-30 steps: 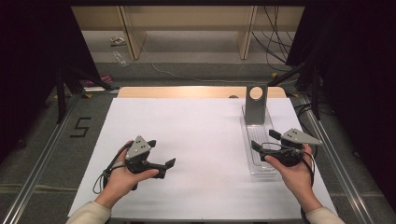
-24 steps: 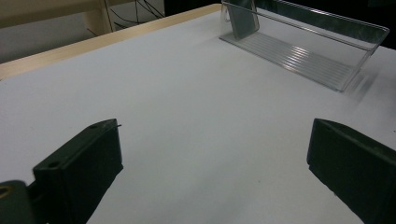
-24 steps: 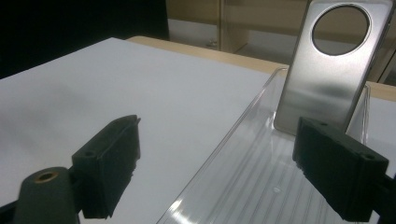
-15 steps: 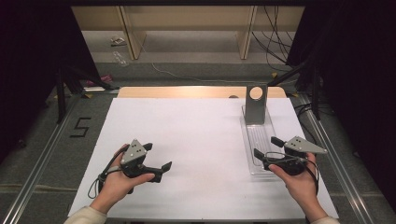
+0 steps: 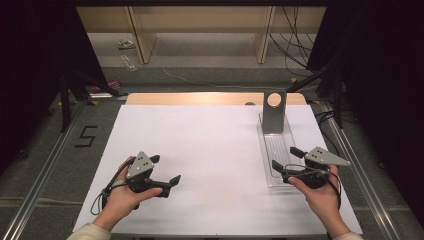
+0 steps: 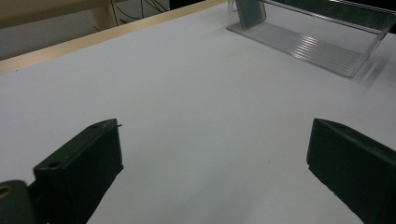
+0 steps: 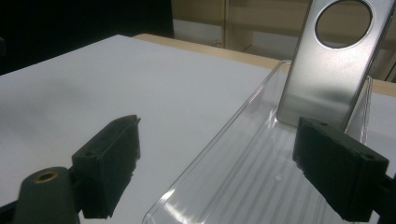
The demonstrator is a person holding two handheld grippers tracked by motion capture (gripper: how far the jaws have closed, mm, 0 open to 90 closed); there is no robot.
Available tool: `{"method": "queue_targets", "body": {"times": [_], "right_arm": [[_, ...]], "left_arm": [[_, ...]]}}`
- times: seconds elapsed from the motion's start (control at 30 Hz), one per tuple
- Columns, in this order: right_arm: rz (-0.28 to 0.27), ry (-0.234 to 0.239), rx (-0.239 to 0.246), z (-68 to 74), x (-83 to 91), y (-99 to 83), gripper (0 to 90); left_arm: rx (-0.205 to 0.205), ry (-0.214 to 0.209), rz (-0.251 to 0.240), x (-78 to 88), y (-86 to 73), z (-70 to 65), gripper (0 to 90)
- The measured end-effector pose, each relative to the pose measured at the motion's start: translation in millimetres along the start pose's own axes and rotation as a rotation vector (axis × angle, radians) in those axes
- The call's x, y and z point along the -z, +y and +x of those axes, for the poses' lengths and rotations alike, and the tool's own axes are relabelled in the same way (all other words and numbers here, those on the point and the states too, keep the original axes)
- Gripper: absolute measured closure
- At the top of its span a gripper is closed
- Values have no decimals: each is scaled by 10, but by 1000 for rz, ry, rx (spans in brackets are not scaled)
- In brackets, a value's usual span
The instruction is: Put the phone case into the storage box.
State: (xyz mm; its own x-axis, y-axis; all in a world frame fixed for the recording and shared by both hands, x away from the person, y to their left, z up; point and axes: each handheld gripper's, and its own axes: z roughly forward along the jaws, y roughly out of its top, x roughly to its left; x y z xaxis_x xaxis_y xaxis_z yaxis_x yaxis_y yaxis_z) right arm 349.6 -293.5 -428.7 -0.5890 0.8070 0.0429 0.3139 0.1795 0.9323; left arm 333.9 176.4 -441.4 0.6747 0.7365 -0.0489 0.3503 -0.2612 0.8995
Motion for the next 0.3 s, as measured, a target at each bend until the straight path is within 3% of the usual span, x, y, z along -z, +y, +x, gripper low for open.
{"method": "queue_targets", "body": {"times": [0.3], "right_arm": [[-5, 0, -7, -3, 7, -1, 162]], "left_arm": [[-1, 6, 4, 6, -4, 21, 28]]}}
